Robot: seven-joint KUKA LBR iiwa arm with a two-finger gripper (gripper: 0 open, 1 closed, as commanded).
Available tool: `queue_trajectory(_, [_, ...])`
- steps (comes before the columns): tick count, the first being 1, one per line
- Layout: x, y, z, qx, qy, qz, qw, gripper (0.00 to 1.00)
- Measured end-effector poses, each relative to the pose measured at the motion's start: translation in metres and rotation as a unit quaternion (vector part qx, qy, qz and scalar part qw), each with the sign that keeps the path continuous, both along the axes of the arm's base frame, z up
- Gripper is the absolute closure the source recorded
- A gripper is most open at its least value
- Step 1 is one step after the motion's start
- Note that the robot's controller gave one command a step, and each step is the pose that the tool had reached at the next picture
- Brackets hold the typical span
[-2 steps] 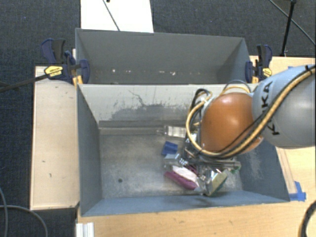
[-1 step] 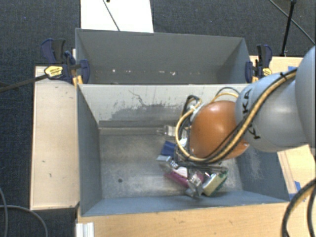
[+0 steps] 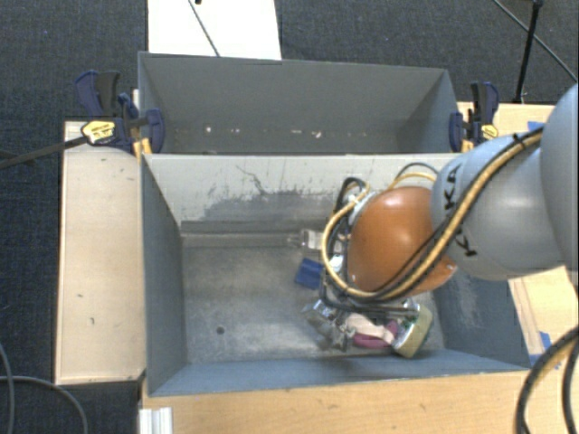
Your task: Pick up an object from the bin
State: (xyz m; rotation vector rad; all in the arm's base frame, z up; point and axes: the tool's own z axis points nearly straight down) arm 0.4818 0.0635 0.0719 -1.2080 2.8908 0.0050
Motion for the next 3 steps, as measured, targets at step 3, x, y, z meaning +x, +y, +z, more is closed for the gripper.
queue_trajectory(3, [0.013, 0.006, 0.106, -0.001, -0.0006, -0.066, 0.9978, 1.00])
